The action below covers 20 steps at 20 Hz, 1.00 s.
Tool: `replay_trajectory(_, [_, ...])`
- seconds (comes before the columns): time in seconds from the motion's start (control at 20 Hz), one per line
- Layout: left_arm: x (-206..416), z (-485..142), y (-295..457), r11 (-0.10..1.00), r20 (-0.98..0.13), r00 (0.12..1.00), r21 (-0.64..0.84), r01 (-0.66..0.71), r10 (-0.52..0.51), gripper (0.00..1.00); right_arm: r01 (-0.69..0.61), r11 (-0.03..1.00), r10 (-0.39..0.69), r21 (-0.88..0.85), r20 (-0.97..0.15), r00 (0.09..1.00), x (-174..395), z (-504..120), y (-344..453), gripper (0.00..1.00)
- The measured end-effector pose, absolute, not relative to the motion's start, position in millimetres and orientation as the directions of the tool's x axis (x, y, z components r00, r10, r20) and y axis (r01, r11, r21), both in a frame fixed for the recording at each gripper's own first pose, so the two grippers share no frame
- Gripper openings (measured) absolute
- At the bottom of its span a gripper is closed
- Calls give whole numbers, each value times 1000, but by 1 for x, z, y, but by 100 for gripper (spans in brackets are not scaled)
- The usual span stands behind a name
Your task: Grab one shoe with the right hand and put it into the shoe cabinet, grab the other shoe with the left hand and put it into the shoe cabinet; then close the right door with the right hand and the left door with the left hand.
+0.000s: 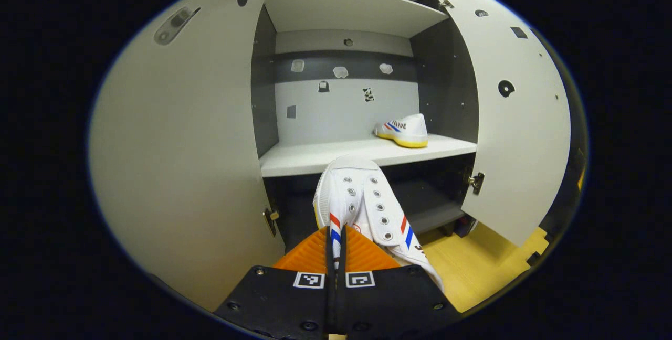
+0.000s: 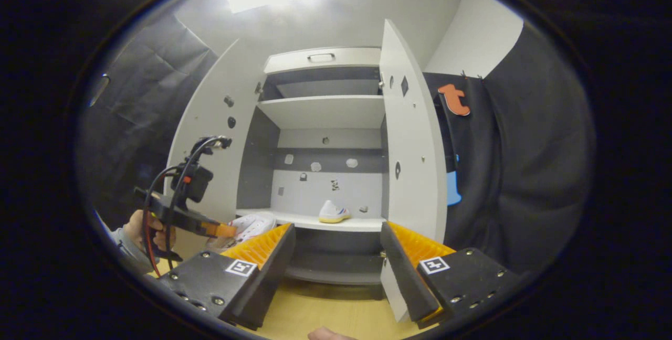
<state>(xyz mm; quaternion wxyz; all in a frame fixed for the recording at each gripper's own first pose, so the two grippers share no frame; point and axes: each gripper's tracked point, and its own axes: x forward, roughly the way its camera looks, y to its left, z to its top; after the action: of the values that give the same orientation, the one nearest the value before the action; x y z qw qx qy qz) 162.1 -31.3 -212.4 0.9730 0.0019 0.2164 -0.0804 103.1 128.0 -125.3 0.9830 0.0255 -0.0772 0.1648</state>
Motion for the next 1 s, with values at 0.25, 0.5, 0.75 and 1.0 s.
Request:
replay_trajectory(0.25, [206,-143,-48,984,-351,919,-63,168,-180,0,-374,927,365,36,153,918,100,-134,130,97])
replay_trajectory(0.5, [263,-88,-62,985,-323,931,-79,153,-170,1,-422,904,409,67,157,899,98,-136,126,97])
replay_trajectory(0.75, [341,-72,-66,995,-329,939,-43,91,-100,1,-419,903,398,96,179,900,98,-132,107,97])
replay_trajectory(1.0, [385,-113,-69,996,-379,922,-65,55,-76,1,-403,910,379,101,194,905,86,-138,89,97])
